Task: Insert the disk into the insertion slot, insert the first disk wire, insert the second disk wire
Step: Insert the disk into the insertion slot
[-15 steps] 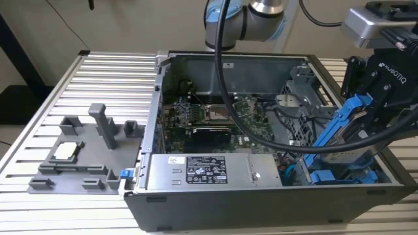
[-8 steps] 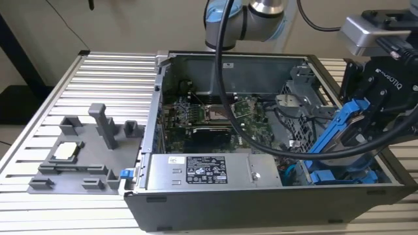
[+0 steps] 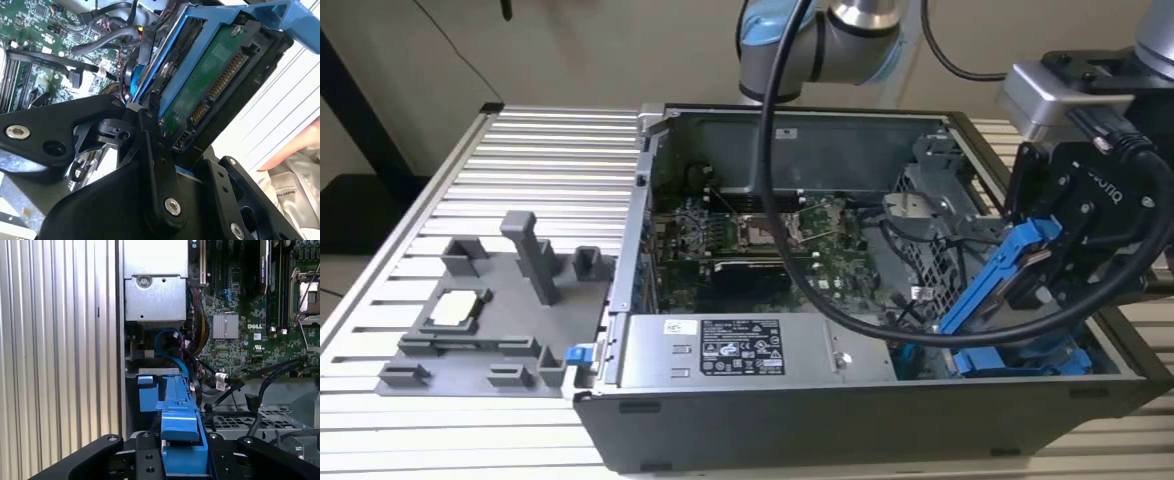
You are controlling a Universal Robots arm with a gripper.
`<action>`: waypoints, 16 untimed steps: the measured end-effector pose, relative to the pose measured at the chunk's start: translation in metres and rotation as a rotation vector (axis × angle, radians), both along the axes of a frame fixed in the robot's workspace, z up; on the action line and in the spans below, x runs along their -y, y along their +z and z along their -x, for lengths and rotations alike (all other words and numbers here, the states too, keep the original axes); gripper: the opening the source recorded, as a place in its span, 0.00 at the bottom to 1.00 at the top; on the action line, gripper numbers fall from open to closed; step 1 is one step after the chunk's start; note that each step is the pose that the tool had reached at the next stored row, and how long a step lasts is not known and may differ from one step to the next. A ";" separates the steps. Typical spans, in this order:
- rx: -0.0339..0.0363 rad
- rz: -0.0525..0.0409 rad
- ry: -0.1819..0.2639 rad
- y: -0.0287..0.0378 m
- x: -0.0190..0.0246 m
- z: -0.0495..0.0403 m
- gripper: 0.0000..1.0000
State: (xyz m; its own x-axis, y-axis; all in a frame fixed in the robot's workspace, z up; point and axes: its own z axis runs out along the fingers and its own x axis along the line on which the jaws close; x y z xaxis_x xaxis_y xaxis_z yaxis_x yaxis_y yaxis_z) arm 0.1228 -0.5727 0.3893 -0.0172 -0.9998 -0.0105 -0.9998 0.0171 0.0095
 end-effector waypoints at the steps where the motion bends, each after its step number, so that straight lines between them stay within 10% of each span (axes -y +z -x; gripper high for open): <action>1: 0.0000 -0.0015 0.000 -0.0017 0.0000 0.0000 0.33; 16: 0.0000 -0.0062 0.000 -0.0181 0.0000 -0.0004 0.35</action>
State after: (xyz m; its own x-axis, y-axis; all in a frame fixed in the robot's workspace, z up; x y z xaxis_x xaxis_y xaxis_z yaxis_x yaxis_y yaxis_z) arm 0.1231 -0.5727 0.3712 -0.0172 -0.9997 -0.0167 -0.9998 0.0171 0.0096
